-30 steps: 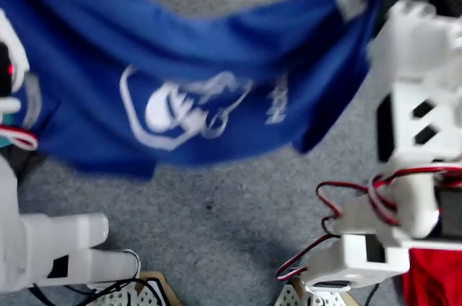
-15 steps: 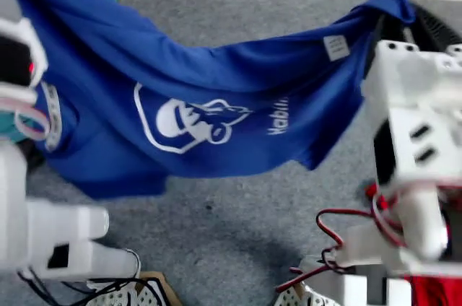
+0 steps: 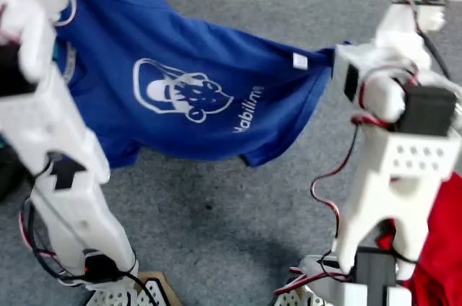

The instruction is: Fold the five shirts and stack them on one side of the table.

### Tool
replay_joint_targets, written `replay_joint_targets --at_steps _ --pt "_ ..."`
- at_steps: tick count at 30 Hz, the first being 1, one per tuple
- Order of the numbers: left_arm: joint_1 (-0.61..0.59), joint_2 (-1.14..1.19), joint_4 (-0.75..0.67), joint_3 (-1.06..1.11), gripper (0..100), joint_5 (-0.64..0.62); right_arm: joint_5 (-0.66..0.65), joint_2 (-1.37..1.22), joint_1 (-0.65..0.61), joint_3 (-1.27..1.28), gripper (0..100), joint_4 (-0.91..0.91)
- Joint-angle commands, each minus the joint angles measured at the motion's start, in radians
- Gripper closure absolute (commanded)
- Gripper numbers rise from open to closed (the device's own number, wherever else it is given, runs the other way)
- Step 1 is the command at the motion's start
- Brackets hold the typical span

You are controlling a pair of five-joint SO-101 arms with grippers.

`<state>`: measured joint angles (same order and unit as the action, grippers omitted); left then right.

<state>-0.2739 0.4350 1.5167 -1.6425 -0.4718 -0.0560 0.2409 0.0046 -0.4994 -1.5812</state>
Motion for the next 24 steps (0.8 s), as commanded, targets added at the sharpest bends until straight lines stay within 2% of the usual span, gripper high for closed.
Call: replay_joint_targets --at_steps 1,7,12,16,18,21,24 --pt "-0.025 0.177 -0.146 -0.005 99 -0.011 0.009 -0.045 0.010 0.142 99.3 0.252" --pt "-0.042 0.475 -0.416 -0.005 99 -0.009 0.012 -0.217 0.002 0.387 99.3 0.743" --pt "-0.059 0.685 -0.681 -0.005 99 -0.003 0.012 -0.432 0.002 0.450 99.3 1.061" --pt "-0.053 0.785 -0.760 -0.005 96 -0.003 0.006 -0.585 -0.001 0.449 97.9 1.285" --pt "-0.047 0.800 -0.756 -0.005 88 -0.002 0.011 -0.622 -0.010 0.449 91.6 1.316" --pt "-0.054 0.803 -0.755 -0.005 72 -0.009 0.008 -0.621 -0.019 0.449 82.0 1.280" --pt "-0.071 0.797 -0.753 -0.005 61 -0.008 0.012 -0.590 -0.019 0.409 81.1 1.187"
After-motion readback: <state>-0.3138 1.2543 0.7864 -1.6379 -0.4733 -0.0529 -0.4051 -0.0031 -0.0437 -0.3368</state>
